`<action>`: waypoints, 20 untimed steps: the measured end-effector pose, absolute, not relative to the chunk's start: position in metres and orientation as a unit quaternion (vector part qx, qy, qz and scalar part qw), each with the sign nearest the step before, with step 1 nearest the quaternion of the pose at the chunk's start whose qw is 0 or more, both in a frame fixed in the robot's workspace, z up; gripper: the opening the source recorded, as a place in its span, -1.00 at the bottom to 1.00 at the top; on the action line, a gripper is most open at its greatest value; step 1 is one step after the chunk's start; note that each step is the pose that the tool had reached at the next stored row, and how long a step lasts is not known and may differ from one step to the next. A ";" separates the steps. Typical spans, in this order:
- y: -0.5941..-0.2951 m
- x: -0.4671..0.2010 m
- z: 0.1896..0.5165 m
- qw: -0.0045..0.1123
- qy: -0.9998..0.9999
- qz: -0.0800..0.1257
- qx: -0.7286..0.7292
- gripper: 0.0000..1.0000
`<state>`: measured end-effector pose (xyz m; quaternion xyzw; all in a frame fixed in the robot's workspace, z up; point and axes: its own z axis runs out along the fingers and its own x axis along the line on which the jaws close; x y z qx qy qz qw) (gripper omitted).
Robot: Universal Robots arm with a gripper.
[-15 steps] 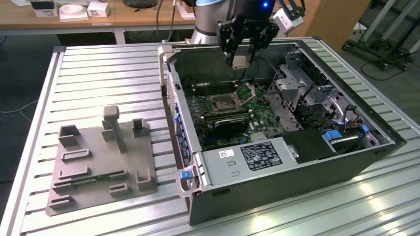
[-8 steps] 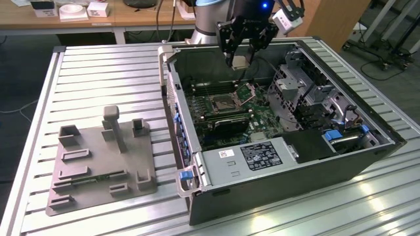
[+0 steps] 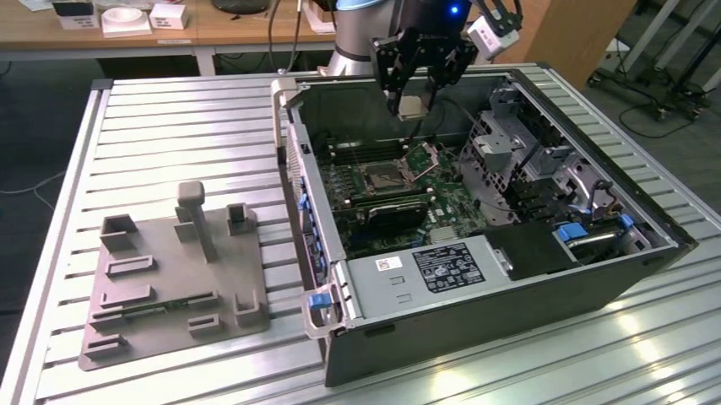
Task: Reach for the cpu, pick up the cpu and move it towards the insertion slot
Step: 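Pick up the cpu and move it towards the insertion slot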
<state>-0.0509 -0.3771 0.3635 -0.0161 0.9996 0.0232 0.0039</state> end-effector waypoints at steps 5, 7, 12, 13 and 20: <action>-0.377 -0.051 0.363 0.004 1.000 0.023 -0.016 0.08; -0.377 -0.051 0.363 0.004 1.000 0.023 -0.016 0.08; -0.374 -0.051 0.363 0.004 1.000 0.023 -0.016 0.08; -0.373 -0.051 0.363 0.004 1.000 0.023 -0.016 0.08; -0.354 -0.052 0.360 0.004 1.000 0.023 -0.013 0.08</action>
